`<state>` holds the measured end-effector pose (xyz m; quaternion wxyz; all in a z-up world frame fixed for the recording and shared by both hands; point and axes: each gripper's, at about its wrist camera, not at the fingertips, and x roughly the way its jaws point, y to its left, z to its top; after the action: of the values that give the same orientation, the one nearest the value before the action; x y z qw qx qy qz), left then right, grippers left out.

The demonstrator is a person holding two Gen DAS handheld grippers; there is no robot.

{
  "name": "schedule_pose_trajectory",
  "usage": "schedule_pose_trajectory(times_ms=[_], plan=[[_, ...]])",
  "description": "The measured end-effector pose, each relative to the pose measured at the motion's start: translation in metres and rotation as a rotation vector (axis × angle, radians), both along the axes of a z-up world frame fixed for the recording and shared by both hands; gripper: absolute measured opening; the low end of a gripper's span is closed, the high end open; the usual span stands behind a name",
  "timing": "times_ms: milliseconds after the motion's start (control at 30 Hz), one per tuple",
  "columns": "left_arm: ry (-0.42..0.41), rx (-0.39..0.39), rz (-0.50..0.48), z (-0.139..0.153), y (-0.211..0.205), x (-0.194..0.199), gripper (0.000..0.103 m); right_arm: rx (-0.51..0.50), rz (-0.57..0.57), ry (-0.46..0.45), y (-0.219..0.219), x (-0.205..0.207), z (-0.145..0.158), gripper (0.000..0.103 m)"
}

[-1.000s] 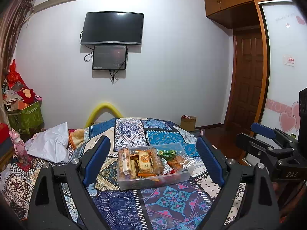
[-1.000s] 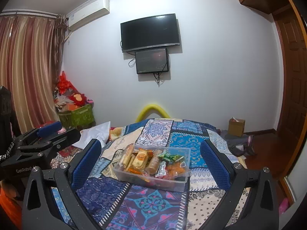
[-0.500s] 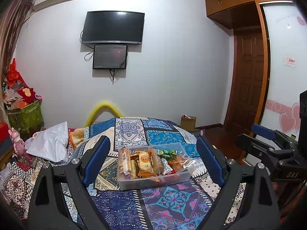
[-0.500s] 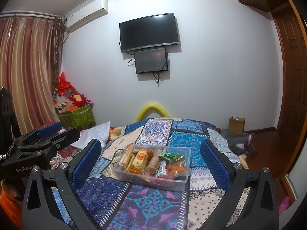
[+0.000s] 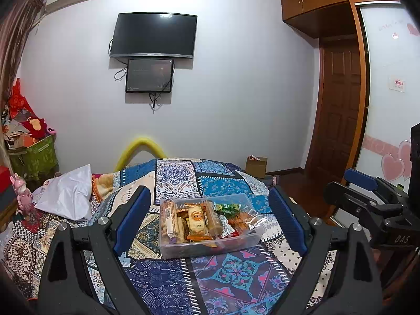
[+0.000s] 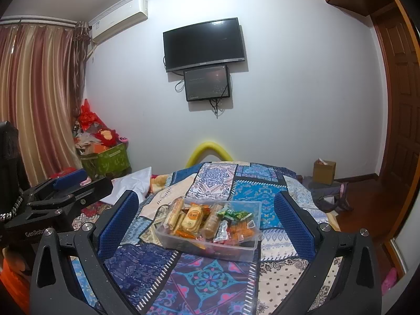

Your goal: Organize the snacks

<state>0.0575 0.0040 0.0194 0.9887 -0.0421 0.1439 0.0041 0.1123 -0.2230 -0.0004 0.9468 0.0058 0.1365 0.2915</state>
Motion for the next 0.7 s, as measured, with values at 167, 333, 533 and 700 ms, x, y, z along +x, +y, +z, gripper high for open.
schedule_pose_trajectory(times_ms=[167,333,533,700], plan=[[0.001,0.0,-0.002,-0.0001,-0.0003,0.0005,0.092,0.003,0.0,0.001,0.0001,0.0001,0.0,0.103],[0.001,-0.006,-0.008,-0.0016,0.0006,0.0017,0.092,0.001,0.0,0.0,-0.0001,-0.0005,-0.0002,0.103],[0.002,-0.005,-0.014,-0.0018,0.0001,0.0019,0.092,0.003,-0.002,0.001,-0.0007,-0.0001,-0.0001,0.103],[0.005,-0.009,-0.017,-0.0014,-0.0012,0.0022,0.092,0.0,0.0,0.002,-0.0008,0.0002,0.0005,0.103]])
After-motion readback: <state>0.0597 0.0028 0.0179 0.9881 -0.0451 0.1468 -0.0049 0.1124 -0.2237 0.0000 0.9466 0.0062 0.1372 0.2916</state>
